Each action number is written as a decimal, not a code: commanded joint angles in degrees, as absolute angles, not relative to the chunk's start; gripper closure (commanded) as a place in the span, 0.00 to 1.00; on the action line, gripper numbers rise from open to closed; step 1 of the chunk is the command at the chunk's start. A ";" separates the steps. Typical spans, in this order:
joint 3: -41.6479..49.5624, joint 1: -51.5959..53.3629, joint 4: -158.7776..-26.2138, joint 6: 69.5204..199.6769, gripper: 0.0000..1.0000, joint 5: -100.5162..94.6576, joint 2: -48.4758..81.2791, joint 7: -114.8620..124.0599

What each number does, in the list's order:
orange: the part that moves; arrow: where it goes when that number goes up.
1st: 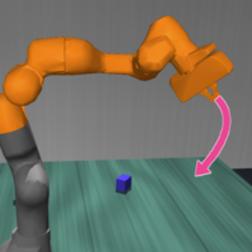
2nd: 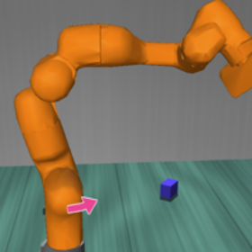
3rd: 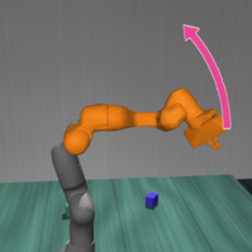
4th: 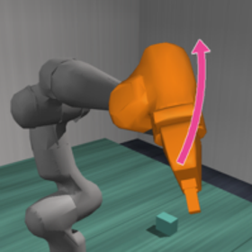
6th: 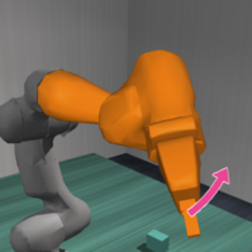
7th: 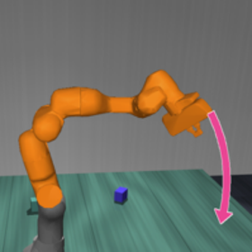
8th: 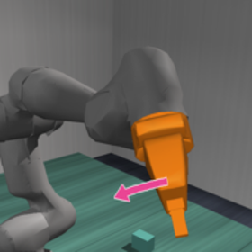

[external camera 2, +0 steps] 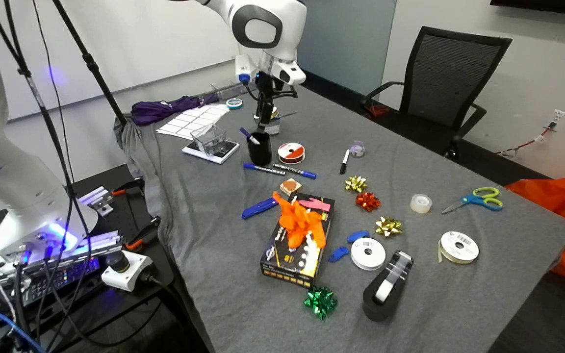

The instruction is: Move the black cup forward and place the purple marker first then the blue blade cutter

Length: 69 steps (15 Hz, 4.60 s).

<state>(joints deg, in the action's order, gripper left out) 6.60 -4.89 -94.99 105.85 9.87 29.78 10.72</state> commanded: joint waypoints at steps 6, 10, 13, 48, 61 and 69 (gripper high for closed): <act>7.11 -10.27 -113.26 123.59 0.00 1.57 23.00 -11.14; 6.67 -13.89 -119.99 133.21 0.00 1.04 23.36 -21.92; 6.11 -16.08 -124.20 139.33 0.00 1.37 23.34 -28.22; 6.81 -17.06 -133.83 166.85 0.86 -1.30 29.57 -17.72; 8.00 -16.40 -133.64 166.96 0.67 -2.73 28.60 -16.19; 8.66 -16.97 -133.16 167.07 0.11 -2.67 28.82 -16.24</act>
<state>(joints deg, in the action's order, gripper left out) 8.23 -16.37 -132.94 165.81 -1.13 28.64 -17.17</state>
